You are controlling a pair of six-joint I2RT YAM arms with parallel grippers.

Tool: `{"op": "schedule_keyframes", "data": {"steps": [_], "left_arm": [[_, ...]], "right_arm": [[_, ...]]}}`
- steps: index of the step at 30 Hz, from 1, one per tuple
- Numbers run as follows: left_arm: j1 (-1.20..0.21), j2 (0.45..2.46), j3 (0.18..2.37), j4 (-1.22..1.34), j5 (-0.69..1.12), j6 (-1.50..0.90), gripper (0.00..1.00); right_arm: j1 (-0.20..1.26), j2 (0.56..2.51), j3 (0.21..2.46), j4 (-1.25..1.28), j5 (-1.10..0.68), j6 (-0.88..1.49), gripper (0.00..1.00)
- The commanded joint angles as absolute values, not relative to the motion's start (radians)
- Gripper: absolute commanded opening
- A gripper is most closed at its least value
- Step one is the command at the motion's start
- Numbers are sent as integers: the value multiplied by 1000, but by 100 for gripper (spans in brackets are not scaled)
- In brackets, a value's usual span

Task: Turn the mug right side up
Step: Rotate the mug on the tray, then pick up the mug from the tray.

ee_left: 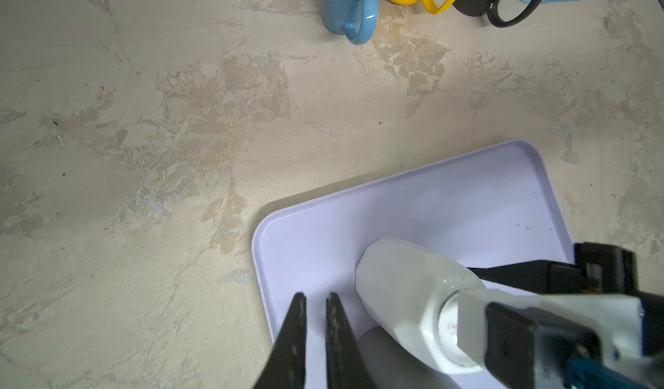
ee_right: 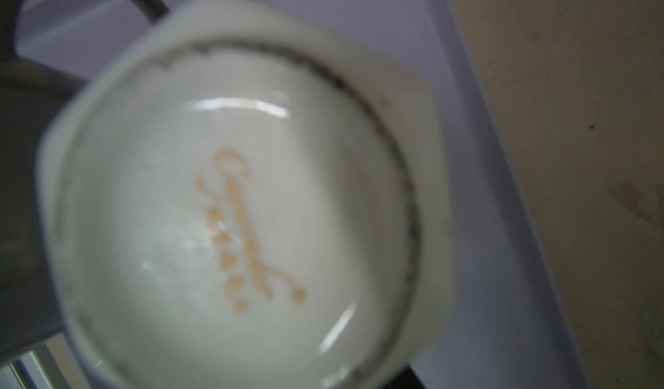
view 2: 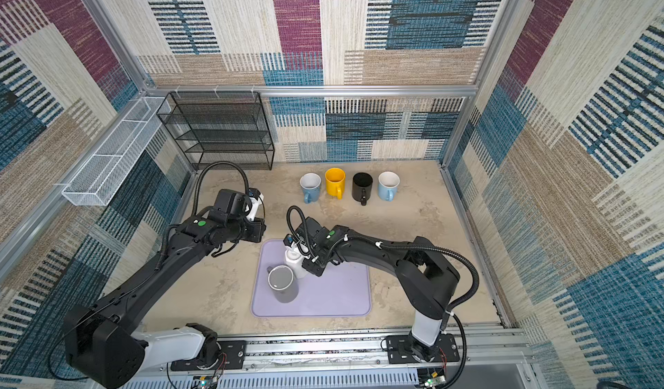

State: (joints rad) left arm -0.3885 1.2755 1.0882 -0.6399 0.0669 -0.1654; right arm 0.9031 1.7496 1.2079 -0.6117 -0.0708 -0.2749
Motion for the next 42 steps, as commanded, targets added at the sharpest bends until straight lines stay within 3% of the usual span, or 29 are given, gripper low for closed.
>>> {"op": "schedule_keyframes", "data": {"steps": [1,21,29,37,42], "left_arm": [[-386,1272,1084,-626,89,-178,14],[-383,1277,1083,-620,99,-175,14],[-379,1277,1083,-622,101,-174,14],[-377,1271,1082,-619,110,-179,16],[-375,1269,1083,-621,116,-185,17]], "right_arm": [[905,1753,1222,-617,-58,-295,31],[911,1805,1285,-667,-83,-307,25],[911,1817,1295,-679,-93,-301,16],[911,1806,1297,-662,-80,-284,1],[908,1771,1286,-615,-68,-265,0]]}}
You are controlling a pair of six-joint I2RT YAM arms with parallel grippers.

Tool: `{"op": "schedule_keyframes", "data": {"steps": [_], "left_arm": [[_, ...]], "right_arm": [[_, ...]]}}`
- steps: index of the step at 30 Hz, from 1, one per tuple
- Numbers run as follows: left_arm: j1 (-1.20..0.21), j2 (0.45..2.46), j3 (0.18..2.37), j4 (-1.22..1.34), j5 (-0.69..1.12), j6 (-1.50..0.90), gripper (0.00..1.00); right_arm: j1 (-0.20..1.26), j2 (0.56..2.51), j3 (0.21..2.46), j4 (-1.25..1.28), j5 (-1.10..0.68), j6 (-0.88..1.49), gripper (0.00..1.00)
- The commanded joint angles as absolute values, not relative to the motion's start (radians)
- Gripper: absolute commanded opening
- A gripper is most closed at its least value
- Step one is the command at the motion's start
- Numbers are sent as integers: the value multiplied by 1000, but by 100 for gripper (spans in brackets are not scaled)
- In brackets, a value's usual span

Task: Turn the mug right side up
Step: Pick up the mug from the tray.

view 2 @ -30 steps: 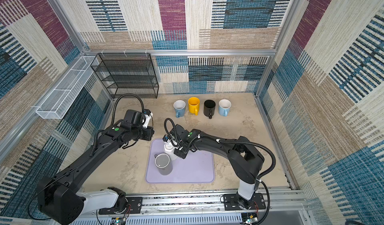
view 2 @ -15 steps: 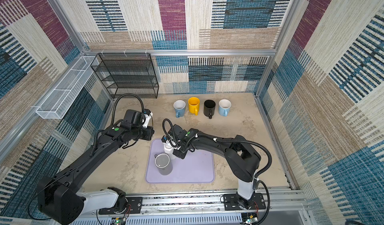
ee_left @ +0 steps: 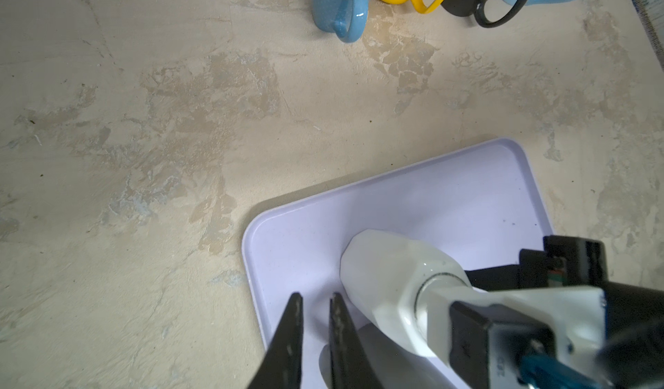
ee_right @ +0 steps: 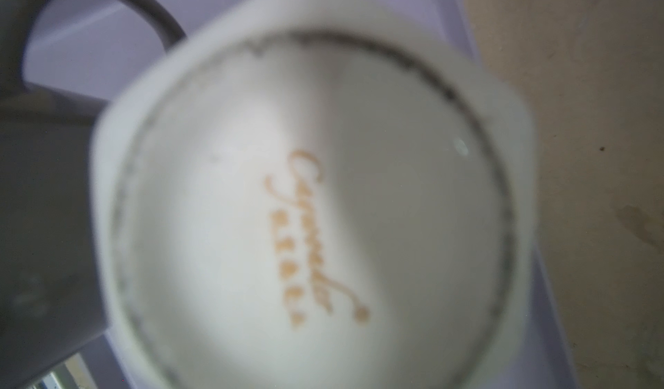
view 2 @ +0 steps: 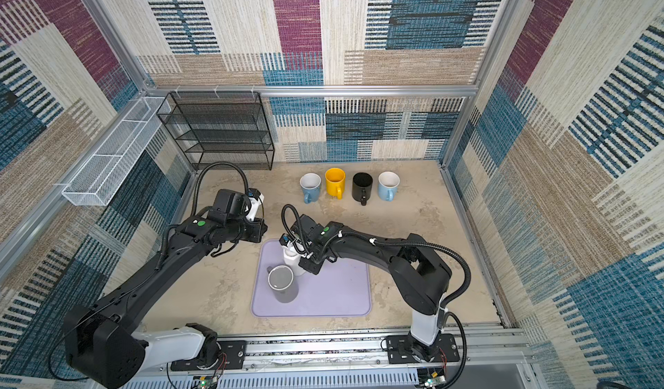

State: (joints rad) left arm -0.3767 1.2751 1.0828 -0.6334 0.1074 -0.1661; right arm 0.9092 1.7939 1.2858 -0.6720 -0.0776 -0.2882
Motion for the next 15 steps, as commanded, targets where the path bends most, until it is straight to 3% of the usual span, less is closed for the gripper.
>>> {"op": "schedule_keyframes", "data": {"steps": [1,15], "left_arm": [[-376,1268,1082,-619,118,-183,17],[-374,1238,1069,-609,132,-188,18]], "right_arm": [[909,1765,1285,-608,-67,-262,0],[883,1636,1172,-396,-55,-172,0]]}}
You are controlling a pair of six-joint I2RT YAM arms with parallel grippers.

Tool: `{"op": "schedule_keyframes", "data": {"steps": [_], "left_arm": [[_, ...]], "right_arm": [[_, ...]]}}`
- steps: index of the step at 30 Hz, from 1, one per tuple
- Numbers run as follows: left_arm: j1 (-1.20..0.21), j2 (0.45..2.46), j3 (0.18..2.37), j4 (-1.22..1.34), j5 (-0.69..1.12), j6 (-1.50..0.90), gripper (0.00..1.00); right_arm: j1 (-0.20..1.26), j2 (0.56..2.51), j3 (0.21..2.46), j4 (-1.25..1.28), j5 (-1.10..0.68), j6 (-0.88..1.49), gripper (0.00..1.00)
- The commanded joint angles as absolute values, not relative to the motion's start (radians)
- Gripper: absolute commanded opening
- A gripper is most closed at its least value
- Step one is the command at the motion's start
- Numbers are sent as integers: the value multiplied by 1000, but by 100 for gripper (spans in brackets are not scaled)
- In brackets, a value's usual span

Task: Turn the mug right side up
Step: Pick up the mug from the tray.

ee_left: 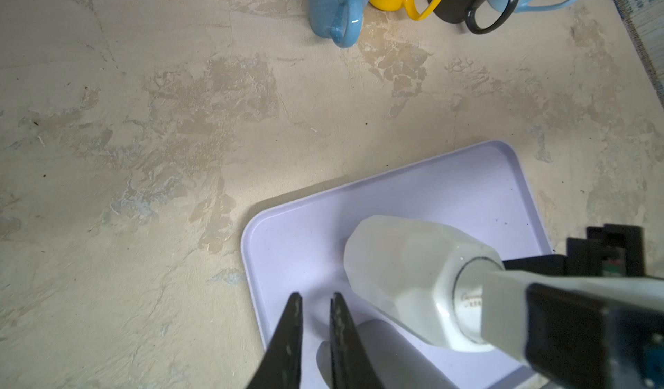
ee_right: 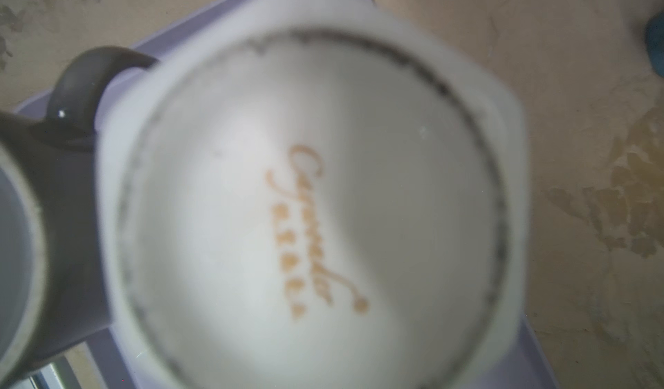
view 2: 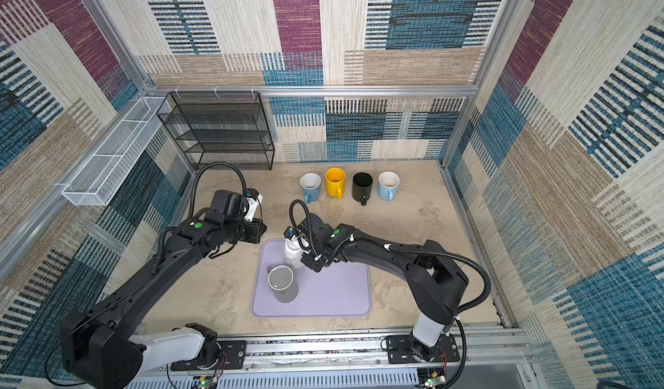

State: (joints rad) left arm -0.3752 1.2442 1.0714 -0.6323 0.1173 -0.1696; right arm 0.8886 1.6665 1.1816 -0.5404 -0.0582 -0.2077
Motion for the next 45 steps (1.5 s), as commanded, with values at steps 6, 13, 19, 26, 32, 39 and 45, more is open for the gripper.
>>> {"op": "schedule_keyframes", "data": {"steps": [6,13,19,26,32,39,45], "left_arm": [[-372,1235,1075,-600,138,-211,20],[-371,1230,1085,-597,141,-216,22],[-371,1217,1084,-583,174,-229,26],[-364,1219,1086,-586,204,-237,27],[-346,1211,1082,-547,300,-251,29],[-315,1190,1061,-488,397,-274,32],[-278,1155,1022,-420,493,-285,33]], "right_arm": [[833,1584,1128,-310,-100,-129,0],[771,1527,1075,-189,-170,-91,0],[736,1482,1041,-95,-222,-63,0],[682,1448,1010,42,-320,7,0],[645,1428,1001,160,-419,55,0],[621,1435,1005,250,-513,101,0],[609,1424,1016,309,-575,140,0]]}}
